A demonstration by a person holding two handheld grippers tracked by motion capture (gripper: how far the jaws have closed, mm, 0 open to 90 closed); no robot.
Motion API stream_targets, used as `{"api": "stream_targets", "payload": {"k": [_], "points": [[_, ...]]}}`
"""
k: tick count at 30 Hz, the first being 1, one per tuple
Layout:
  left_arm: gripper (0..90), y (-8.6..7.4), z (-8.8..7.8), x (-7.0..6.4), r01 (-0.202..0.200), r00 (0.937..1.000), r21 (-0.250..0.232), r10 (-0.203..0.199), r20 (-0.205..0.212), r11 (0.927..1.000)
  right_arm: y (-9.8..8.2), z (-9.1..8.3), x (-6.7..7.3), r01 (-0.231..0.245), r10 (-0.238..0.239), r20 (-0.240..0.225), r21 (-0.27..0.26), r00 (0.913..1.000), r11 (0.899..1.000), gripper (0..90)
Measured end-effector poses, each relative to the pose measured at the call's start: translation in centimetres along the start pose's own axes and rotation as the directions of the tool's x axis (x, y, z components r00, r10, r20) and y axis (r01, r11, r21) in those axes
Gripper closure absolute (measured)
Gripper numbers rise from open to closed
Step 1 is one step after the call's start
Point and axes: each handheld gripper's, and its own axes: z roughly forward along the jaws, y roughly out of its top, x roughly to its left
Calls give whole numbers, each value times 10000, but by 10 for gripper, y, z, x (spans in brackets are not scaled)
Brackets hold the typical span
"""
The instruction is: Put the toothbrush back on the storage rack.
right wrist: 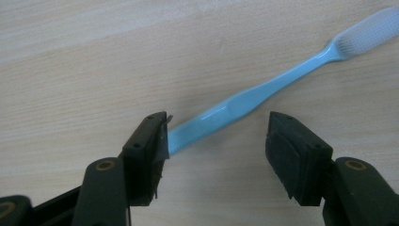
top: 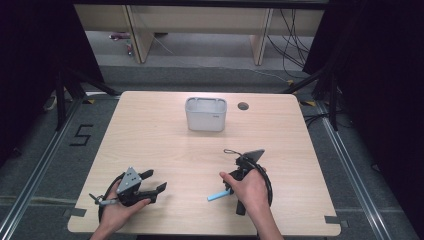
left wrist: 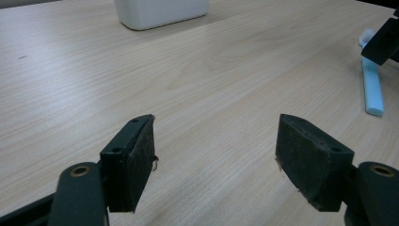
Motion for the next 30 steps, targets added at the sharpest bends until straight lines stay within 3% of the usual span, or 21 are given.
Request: {"api": "stream_targets", "payload": {"k": [1,7,8,9,10,12,13,15,18,19,20,21,22,23,30], "points": [[283,0,0,0,2,10000,3,-2,3,10000,1,1,-3,431,-430,81,-138,9990,9990,404],[282,0,0,0,-30,10000,34,29,45,10000,3,2,-3,160,-159,241,-31,9996,9999,414],[282,0,0,0,-34,10000,43,34,54,10000,3,2,1,-368,367,154,101,9992,9993,415],[282,0,0,0,-45,10000,120,45,10,9999,3,2,4,-507,506,134,73,9986,9987,417],[281,0,0,0,-29,10000,37,28,70,10000,4,3,0,98,-95,238,-96,9997,9999,417],[281,0,0,0,-15,10000,21,14,72,10000,4,3,-2,453,-450,224,-137,9987,9989,418],[281,0,0,0,-15,10000,21,14,72,10000,4,3,-2,453,-450,224,-137,9987,9989,418],[281,0,-1,0,-7,10000,94,7,29,10000,5,3,5,-444,440,268,148,9987,9989,425],[280,0,0,1,25,9999,13,-25,102,10000,5,4,7,-516,514,209,114,9985,9986,426],[280,0,0,1,26,9999,8,-27,113,10000,5,5,2,265,-262,290,-87,9992,9996,428],[280,0,0,1,30,9999,5,-30,115,10000,4,5,4,-73,72,239,69,9997,9999,428],[280,0,0,1,38,9999,-3,-38,118,10000,4,5,5,-53,51,344,56,9994,10000,429],[280,0,0,1,39,9999,1,-39,126,10000,5,5,8,-420,414,371,176,9985,9990,428],[280,0,0,1,49,9999,19,-50,120,10000,6,5,9,-492,485,416,147,9980,9987,431],[280,0,0,1,58,9999,18,-58,140,10000,5,8,5,-58,53,717,61,9974,10000,447]]}}
